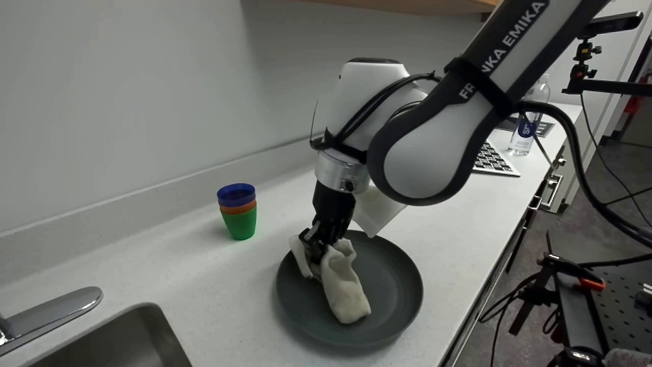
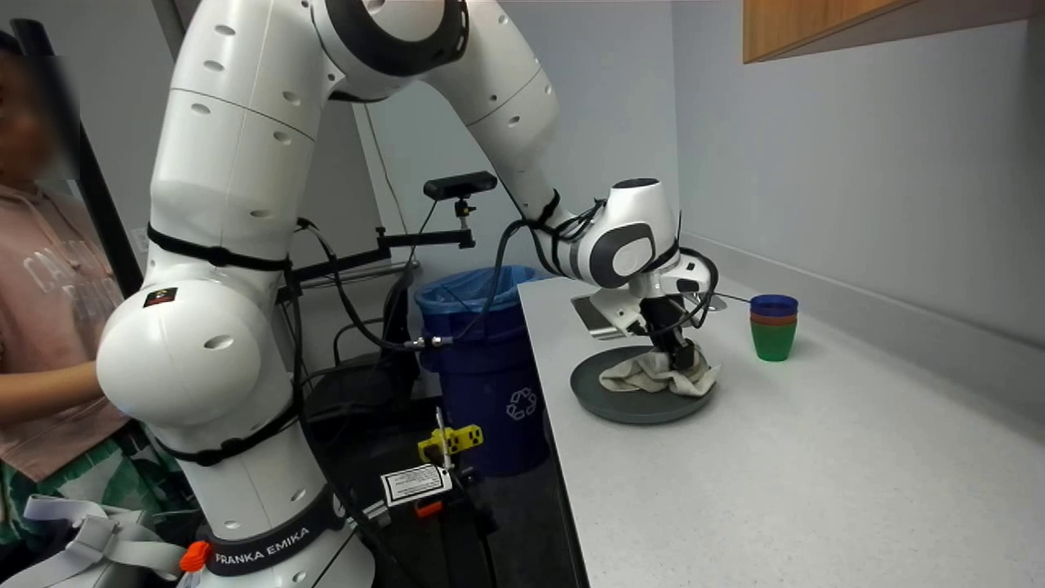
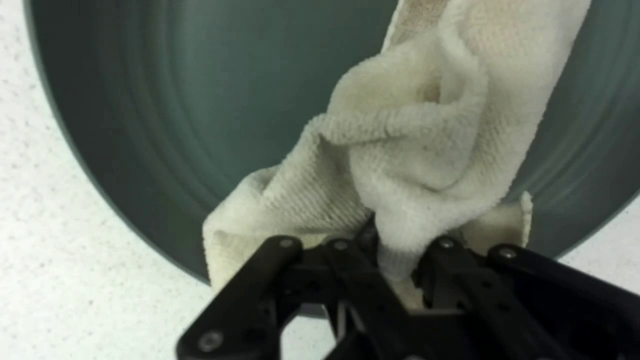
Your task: Use the white towel to wipe the plate
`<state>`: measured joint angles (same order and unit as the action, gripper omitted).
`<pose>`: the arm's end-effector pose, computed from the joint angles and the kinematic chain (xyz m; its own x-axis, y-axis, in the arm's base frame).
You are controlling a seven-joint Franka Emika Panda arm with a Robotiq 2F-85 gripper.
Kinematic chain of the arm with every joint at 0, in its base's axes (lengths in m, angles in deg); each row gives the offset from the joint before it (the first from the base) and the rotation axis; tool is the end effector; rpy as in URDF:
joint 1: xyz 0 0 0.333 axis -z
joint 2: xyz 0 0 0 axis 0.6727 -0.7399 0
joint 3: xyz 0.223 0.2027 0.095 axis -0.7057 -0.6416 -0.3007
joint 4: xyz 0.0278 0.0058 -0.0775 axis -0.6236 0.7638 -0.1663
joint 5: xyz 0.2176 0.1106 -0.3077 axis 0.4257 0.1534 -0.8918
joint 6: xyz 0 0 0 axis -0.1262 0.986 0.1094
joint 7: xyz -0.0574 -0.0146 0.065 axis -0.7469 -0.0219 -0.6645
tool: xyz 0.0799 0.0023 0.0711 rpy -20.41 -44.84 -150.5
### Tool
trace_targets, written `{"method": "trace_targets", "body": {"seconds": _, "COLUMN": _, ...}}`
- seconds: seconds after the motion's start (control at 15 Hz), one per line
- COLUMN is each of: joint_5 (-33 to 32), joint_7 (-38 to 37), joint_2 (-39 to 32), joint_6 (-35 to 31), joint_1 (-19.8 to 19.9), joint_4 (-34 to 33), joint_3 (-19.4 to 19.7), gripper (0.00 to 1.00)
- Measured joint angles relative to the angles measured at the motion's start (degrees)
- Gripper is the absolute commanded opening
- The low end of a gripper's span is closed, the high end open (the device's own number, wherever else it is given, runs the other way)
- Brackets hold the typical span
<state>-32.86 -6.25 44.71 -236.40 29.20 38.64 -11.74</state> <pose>0.5802 0.1501 0.2038 0.9735 -0.0984 0.2063 -0.0782 -0.9915 -0.1036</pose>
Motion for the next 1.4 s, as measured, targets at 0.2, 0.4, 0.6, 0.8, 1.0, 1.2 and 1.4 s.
{"method": "trace_targets", "body": {"seconds": 0.2, "joint_5": -1.39, "joint_7": -1.29, "joint_2": -0.33, "joint_6": 0.58, "joint_1": -1.22, "joint_4": -1.6, "joint_3": 1.87, "gripper": 0.03}}
{"method": "trace_targets", "body": {"seconds": 0.4, "joint_5": -1.3, "joint_7": -2.25, "joint_2": -0.33, "joint_6": 1.01, "joint_1": -1.63, "joint_4": -1.5, "joint_3": 2.79, "gripper": 0.03}}
{"method": "trace_targets", "body": {"seconds": 0.6, "joint_5": 3.15, "joint_7": 1.2, "joint_2": -0.33, "joint_6": 1.59, "joint_1": 1.57, "joint_4": -1.29, "joint_3": -2.74, "gripper": 0.03}}
{"method": "trace_targets", "body": {"seconds": 0.8, "joint_5": 3.43, "joint_7": 0.78, "joint_2": -0.07, "joint_6": 5.98, "joint_1": 1.35, "joint_4": -1.25, "joint_3": -3.33, "gripper": 0.03}}
{"method": "trace_targets", "body": {"seconds": 1.0, "joint_5": 3.3, "joint_7": 0.06, "joint_2": 0.29, "joint_6": 10.89, "joint_1": 1.29, "joint_4": -1.18, "joint_3": -2.69, "gripper": 0.03}}
{"method": "trace_targets", "body": {"seconds": 1.2, "joint_5": 1.21, "joint_7": -4.99, "joint_2": 1.24, "joint_6": 17.02, "joint_1": 0.04, "joint_4": -1.13, "joint_3": -0.42, "gripper": 0.03}}
{"method": "trace_targets", "body": {"seconds": 1.4, "joint_5": -2.91, "joint_7": -13.28, "joint_2": 2.11, "joint_6": 21.26, "joint_1": -2.23, "joint_4": -1.04, "joint_3": 2.44, "gripper": 0.03}}
